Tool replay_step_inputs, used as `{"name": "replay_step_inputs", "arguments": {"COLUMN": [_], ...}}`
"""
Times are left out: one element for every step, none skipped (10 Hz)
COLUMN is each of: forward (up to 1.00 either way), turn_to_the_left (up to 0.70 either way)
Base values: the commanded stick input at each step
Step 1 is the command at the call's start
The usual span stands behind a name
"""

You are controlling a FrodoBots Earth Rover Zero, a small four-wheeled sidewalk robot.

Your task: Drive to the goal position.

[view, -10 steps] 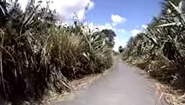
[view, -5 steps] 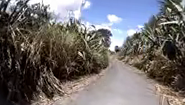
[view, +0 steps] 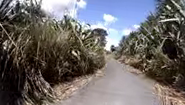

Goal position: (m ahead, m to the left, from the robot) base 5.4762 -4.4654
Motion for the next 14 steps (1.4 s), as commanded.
{"name": "replay_step_inputs", "arguments": {"forward": [0.50,0.50,0.50,0.50,0.50,0.50,0.50,0.50,0.50,0.50,0.50,0.50,0.50,0.50], "turn_to_the_left": [-0.19,-0.20,-0.21,-0.22,-0.23,-0.24,-0.24,-0.24,-0.25,-0.25,-0.25,-0.25,-0.25,-0.24]}}
